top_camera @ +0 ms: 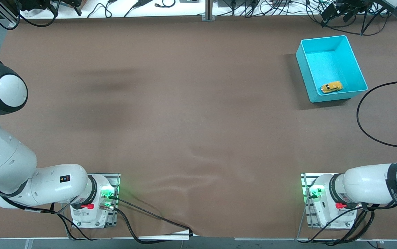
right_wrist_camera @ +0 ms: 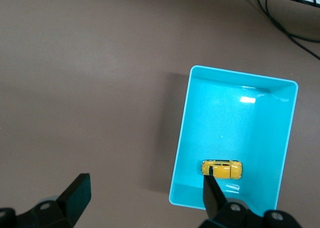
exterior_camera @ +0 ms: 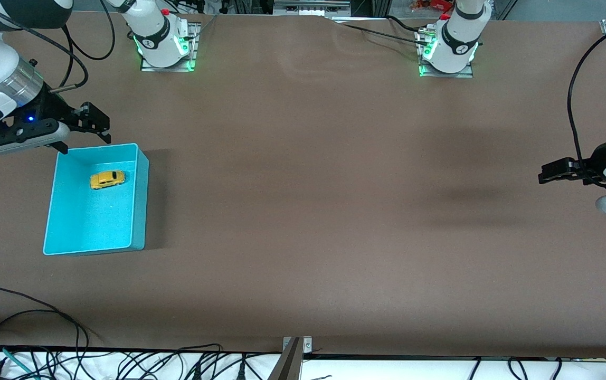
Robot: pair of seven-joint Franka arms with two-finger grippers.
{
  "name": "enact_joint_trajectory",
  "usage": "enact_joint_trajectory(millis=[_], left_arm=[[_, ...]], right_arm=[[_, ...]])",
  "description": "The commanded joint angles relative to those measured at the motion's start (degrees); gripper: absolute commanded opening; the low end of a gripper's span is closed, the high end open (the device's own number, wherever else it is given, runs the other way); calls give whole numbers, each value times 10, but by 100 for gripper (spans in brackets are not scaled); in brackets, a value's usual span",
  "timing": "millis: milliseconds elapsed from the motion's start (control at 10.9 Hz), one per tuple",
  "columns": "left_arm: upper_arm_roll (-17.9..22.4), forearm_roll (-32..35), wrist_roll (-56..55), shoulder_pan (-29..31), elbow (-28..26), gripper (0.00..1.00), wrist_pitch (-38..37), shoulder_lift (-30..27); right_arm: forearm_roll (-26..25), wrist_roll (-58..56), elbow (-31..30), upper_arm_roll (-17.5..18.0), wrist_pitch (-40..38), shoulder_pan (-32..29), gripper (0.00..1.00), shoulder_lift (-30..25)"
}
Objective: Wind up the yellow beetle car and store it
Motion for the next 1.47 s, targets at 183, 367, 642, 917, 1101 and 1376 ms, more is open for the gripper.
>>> enact_joint_trajectory(millis=[183, 367, 642, 917, 1101, 1376], left_arm=[[2, -9, 8, 0, 5, 100, -1, -3], [2, -9, 9, 0, 5, 100, -2, -4], [2, -9, 9, 0, 5, 100, -2, -4], [2, -9, 9, 0, 5, 100, -2, -4], [2, -9, 9, 0, 5, 100, -2, -4], [2, -9, 9, 0, 5, 100, -2, -4]], right_arm=[[-10, 3, 11, -4, 3, -4, 100, -2], [-15, 0, 25, -10, 2, -5, 100, 6], [-22, 0, 26, -11, 3, -15, 100, 7], [-24, -2, 27, -11, 6, -16, 100, 19], [-31, -1, 28, -10, 6, -15, 100, 19], [-32, 3, 48, -10, 0, -15, 100, 32]])
